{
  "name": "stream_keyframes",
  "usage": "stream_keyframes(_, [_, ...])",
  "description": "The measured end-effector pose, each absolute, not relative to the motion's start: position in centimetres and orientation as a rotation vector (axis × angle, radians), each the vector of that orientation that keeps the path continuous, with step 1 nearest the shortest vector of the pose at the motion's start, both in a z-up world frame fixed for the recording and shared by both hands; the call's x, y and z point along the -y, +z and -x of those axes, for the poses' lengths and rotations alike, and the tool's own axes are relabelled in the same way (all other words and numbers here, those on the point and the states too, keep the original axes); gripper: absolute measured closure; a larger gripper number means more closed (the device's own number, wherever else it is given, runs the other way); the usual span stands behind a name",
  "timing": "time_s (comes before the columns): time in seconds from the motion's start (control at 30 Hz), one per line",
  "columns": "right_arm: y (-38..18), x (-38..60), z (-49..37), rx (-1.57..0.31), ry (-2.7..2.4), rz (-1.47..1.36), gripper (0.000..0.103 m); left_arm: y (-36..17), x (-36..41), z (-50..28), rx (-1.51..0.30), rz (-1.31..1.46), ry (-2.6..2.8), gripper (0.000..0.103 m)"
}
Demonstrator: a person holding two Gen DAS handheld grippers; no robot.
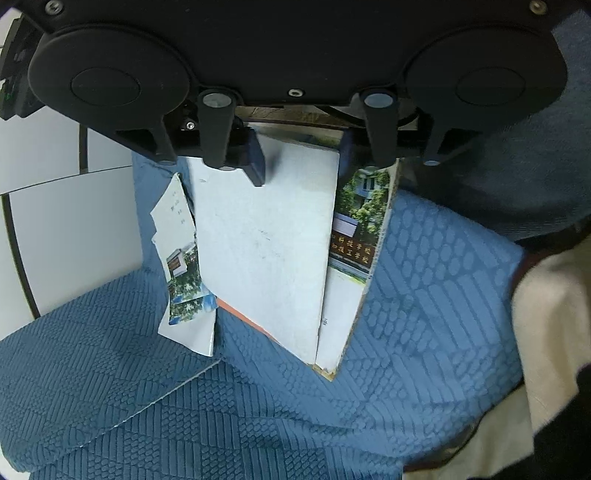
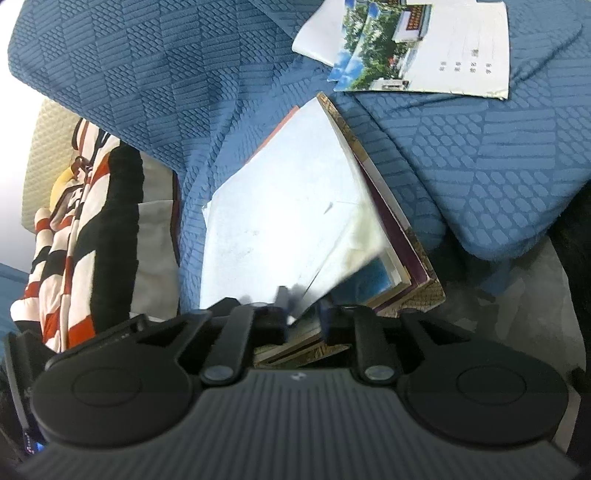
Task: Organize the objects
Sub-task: 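Lower the white card onto the book stack and open both grippers, then raise both open grippers away from the stack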
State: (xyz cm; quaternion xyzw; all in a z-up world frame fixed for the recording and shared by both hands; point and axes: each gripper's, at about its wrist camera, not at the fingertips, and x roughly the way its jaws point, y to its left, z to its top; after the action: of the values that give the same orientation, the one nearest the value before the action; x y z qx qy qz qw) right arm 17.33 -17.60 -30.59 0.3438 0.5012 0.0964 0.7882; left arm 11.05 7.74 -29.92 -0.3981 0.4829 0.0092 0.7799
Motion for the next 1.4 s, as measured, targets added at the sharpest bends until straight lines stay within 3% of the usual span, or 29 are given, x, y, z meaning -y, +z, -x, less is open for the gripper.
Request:
stream_keyframes(0.07, [-30.5, 17.6, -17.1, -1.097, 0.21, -0.736, 0.046, -29.3, -7.7, -10.6, -1.041, 0.844, 0.031, 0.056])
stream_keyframes(0.1, [-30.4, 17.7, -17.0, -1.097, 0.21, -0.729, 0.045, -29.0, -7.6, -10.4, -1.039, 0.833, 0.038, 0.055])
stream_keyframes(0.43, [-25.8, 18.0, -15.2, -0.992, 0.292, -0.543, 0.045, -23.0, -5.4, -8.3, -0.949, 0.737, 0.07, 0.047])
stream_keyframes(0.87, [-14.6, 21.2, -13.2, -0.745, 0.372, -0.313, 0.045, -11.8, 0.2, -7.1, -0.805, 0.583, 0.001, 0.032])
stream_keyframes(1.4, [-10.7, 27.8, -7.7, -0.68, 0.321, -0.293, 0.045, -7.0, 6.9, -4.3, -0.764, 0.539, -0.094, 0.022])
